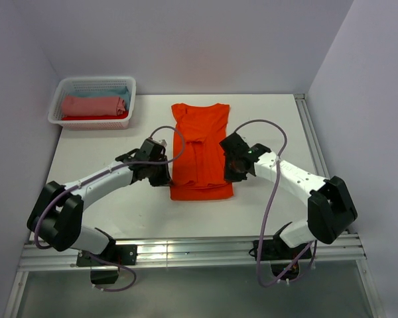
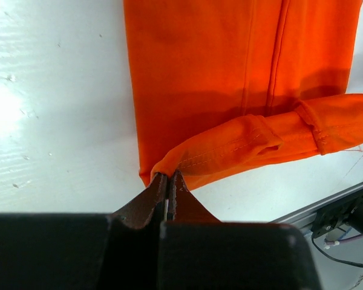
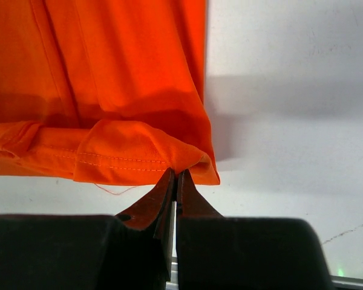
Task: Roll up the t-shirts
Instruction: Fold the tshirt
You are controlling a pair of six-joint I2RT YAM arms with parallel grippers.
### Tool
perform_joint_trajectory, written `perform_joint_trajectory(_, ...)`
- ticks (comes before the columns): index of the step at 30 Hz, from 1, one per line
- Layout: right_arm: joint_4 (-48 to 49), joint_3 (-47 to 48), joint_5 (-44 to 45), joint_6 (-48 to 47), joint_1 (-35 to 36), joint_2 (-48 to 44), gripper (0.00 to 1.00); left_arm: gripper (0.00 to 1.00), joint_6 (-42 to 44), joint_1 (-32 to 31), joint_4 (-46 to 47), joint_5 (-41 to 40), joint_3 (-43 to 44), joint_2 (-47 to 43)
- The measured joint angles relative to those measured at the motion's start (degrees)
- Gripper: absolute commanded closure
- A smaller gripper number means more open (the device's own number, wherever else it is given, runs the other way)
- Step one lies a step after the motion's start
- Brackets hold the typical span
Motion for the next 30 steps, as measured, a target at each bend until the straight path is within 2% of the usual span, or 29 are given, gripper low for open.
perform_joint_trajectory(14, 1.57, 5.46, -1.03, -2.64, -2.1, 5.92, 1.0, 1.0, 2.73, 3.61, 0.63, 1.07, 1.9, 3.04)
perform_joint_trajectory(30, 2.03, 5.79, -1.01, -3.19, -3.23, 6.23, 1.0, 1.0, 3.8, 3.87, 2.78, 1.07, 4.13, 4.72)
